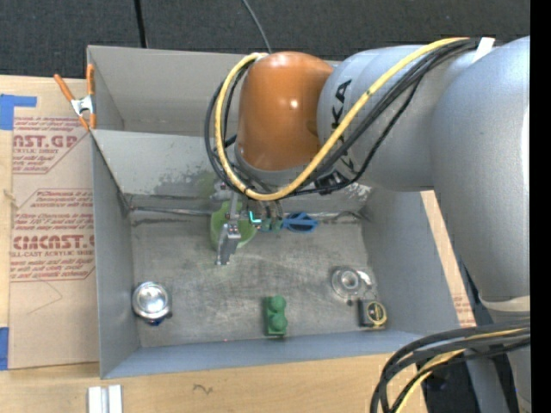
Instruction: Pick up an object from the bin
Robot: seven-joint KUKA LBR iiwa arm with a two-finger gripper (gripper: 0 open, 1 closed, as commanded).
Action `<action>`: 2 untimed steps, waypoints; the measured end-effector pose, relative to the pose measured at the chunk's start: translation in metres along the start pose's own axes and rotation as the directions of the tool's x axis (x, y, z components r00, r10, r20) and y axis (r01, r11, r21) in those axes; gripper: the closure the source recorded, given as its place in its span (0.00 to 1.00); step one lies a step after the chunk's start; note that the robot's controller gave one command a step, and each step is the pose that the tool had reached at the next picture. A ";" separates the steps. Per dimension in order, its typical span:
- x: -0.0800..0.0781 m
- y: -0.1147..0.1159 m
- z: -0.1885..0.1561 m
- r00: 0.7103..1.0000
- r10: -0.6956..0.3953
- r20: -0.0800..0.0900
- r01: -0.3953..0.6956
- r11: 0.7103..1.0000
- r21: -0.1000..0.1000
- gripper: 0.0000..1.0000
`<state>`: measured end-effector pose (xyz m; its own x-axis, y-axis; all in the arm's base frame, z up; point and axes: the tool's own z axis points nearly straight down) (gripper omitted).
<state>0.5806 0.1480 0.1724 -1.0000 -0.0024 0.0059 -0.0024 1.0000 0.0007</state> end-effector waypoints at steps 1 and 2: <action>0.000 -0.047 0.046 0.995 0.096 0.003 -0.096 0.995 0.002 0.00; -0.007 -0.032 0.085 0.936 0.351 0.009 -0.351 0.936 -0.003 0.00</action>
Offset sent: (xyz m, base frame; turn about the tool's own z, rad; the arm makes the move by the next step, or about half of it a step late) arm 0.0008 -0.0452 -0.0435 0.0938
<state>0.5873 0.1164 0.0876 -0.9372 0.3486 -0.0035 0.3486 0.9373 0.0013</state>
